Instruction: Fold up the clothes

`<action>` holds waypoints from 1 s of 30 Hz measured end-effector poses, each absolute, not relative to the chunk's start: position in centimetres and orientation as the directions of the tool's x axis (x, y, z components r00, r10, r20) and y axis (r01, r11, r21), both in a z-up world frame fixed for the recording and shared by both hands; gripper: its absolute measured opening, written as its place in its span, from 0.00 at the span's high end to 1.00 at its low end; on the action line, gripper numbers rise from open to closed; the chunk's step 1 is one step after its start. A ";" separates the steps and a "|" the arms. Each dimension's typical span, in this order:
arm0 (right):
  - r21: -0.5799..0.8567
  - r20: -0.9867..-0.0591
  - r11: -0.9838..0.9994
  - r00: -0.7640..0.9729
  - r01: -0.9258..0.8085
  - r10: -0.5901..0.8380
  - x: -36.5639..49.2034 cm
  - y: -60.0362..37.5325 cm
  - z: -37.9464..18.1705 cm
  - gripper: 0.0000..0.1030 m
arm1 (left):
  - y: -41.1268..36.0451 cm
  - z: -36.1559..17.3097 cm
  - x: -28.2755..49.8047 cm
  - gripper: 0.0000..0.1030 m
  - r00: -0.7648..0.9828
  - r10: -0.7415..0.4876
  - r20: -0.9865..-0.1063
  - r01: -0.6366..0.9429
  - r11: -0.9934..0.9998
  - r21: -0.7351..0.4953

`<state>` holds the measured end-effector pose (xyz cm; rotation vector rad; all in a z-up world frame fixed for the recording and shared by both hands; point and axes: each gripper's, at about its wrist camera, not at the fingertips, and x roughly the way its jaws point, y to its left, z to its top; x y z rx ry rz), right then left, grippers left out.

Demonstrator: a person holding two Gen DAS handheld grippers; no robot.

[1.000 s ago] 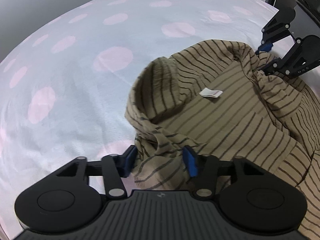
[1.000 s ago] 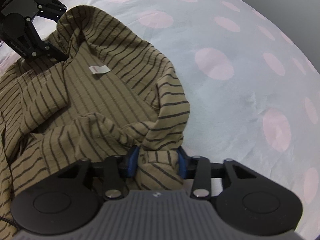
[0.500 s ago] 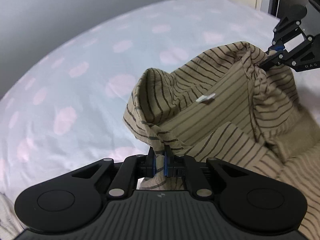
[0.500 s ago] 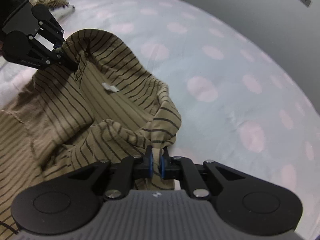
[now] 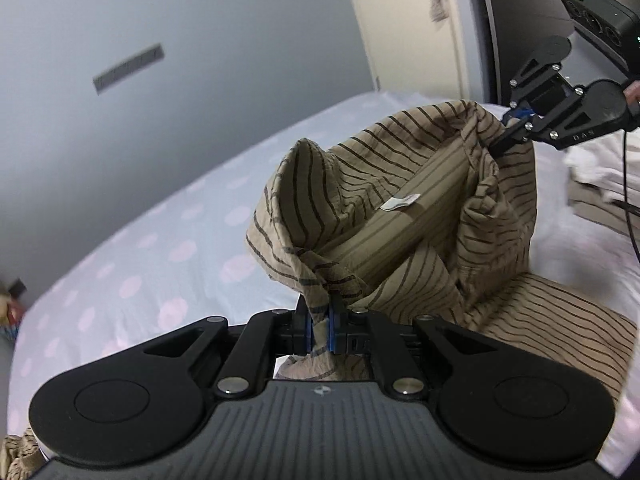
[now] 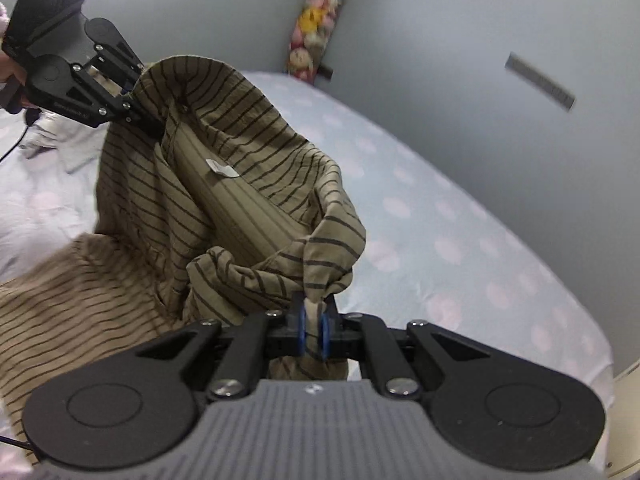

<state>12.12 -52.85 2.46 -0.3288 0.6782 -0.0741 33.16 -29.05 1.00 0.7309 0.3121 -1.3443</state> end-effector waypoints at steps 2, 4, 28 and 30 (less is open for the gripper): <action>-0.352 -0.575 0.935 0.798 -0.041 -0.182 9.7 -50.9 2.8 0.92 | -27.0 0.7 31.0 0.95 0.222 -0.784 -0.580 0.945 0.027 0.326; -0.395 -0.557 0.917 0.807 -0.051 -0.195 7.4 -48.8 2.1 0.92 | -25.0 -0.3 28.8 0.95 0.208 -0.793 -0.572 0.937 -0.007 0.350; -0.420 -0.667 0.902 0.708 -0.096 -0.235 -5.2 -37.2 -10.3 0.60 | -18.7 -12.7 20.1 0.60 0.155 -0.568 -0.809 0.974 -0.048 0.220; -0.422 -0.672 0.902 0.699 -0.090 -0.244 -5.7 -36.5 -10.5 0.54 | -18.4 -12.4 19.0 0.56 0.186 -0.584 -0.790 0.970 -0.019 0.242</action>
